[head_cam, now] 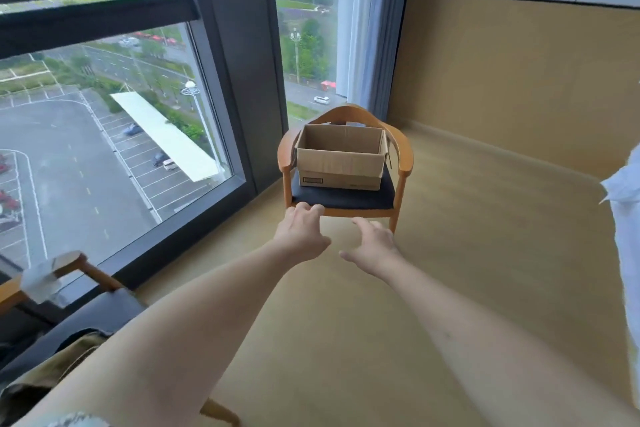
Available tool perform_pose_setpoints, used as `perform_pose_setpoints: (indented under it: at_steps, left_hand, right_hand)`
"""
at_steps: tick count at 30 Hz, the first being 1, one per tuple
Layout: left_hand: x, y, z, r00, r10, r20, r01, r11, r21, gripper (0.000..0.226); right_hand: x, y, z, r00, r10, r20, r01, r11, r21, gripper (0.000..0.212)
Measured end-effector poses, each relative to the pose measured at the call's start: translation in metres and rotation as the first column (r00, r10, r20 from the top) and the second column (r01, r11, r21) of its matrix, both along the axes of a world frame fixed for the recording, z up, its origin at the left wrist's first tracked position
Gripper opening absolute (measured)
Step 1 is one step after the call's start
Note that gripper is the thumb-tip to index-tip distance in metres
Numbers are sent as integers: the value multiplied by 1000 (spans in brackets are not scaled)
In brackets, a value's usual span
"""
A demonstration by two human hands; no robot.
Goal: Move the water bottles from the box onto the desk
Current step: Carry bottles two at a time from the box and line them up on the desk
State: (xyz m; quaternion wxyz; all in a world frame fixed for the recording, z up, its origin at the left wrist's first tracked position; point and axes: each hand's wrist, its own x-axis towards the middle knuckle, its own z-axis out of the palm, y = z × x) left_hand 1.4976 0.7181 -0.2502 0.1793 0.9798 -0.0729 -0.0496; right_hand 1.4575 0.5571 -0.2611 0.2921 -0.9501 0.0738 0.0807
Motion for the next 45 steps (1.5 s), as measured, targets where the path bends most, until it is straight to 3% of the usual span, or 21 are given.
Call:
perform_pose_setpoints:
  at_steps: [6,13,21,28,40,45]
  left_hand:
    - [94,-18,-15,997,-68,-36,68,998,2,58]
    - [238,-28,-39,990,-131,-44,131,991,-7,55]
    - [403,-34,-42,980,-138,-142,132,990,-51,57]
    - [492,-30,-69,966,-129,-224,126,992,-30,55]
    - [642,-64,-132,921,-49,-386,58,998,11,47]
    - [708,-85,-145,904,44,-426,-19,998,61,46]
  right_hand:
    - [87,-11,-18,996,-26,-90,25,1000,-7,82]
    - [225,-16,-36,995,-65,-77,62,997,-48,81]
    - [373,-8,-32,976,-187,-111,184,982,-36,78]
    - [453,-14,-53,950,-222,-221,216,975,-51,80]
    - [647,-71,-116,942,-64,-330,54,998,-41,67]
    - [726,-102,-141,901,-9,-434,10,1000,-1,81]
